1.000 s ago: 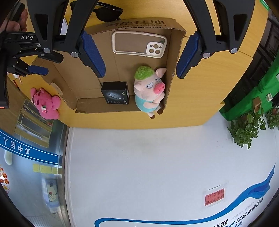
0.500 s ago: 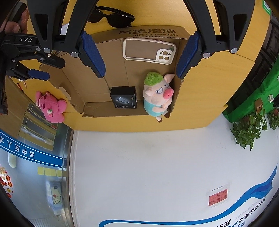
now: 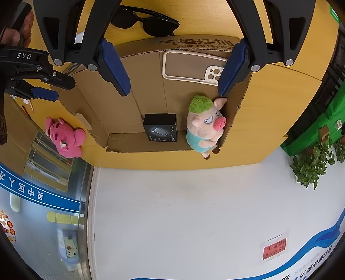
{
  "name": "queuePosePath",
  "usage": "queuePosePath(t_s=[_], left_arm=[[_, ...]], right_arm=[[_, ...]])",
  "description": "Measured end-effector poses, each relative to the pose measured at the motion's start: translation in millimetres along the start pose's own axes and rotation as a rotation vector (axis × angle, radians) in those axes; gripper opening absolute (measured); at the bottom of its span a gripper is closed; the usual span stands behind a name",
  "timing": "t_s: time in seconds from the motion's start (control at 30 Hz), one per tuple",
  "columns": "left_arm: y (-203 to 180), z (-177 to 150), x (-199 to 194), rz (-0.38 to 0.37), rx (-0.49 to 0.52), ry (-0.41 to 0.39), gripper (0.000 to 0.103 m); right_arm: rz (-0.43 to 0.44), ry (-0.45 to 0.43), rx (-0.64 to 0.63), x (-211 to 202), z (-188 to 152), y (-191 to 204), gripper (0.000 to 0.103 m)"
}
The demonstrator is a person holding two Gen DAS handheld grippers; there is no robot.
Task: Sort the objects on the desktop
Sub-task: 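Move both tools toward the white plastic slab on the table, then lower both grippers around the white slab from opposite sides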
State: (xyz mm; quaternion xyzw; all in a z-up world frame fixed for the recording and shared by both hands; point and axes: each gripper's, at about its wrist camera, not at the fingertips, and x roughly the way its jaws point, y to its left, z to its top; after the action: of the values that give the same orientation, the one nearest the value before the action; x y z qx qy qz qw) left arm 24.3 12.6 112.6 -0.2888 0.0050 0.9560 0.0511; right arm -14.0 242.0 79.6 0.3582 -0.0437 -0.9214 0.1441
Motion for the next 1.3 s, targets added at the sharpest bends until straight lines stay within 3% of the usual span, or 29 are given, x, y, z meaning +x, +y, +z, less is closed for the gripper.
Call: queuePosePath(t_s=[0.27, 0.4, 0.63, 0.83, 1.13, 1.3], left_arm=[[0.2, -2.6, 10.3, -0.004, -0.012, 0.030, 0.087], [0.7, -7.3, 12.3, -0.007, -0.009, 0.038, 0.087], [-0.2, -24.7, 18.9, -0.051, -0.013, 0.084, 0.087], [-15.4, -38.8, 32.7, -0.166, -0.020, 0.167, 0.087], [-70.1, -64.0, 72.0, -0.442, -0.042, 0.387, 0.087], [-100.7, -74.2, 101.4, -0.508, -0.066, 0.512, 0.087]], right_arm=[[0.000, 0.018, -0.008, 9.6, -2.9, 0.0, 0.077], [0.040, 0.030, -0.004, 14.6, -5.8, 0.7, 0.077], [0.066, 0.085, 0.051, 16.5, -32.2, -34.5, 0.078], [0.145, 0.143, 0.074, 11.0, -68.6, -54.5, 0.079], [0.172, 0.248, 0.115, 29.9, -86.5, -73.8, 0.079], [0.196, 0.297, 0.060, 35.1, -93.0, -72.4, 0.079]])
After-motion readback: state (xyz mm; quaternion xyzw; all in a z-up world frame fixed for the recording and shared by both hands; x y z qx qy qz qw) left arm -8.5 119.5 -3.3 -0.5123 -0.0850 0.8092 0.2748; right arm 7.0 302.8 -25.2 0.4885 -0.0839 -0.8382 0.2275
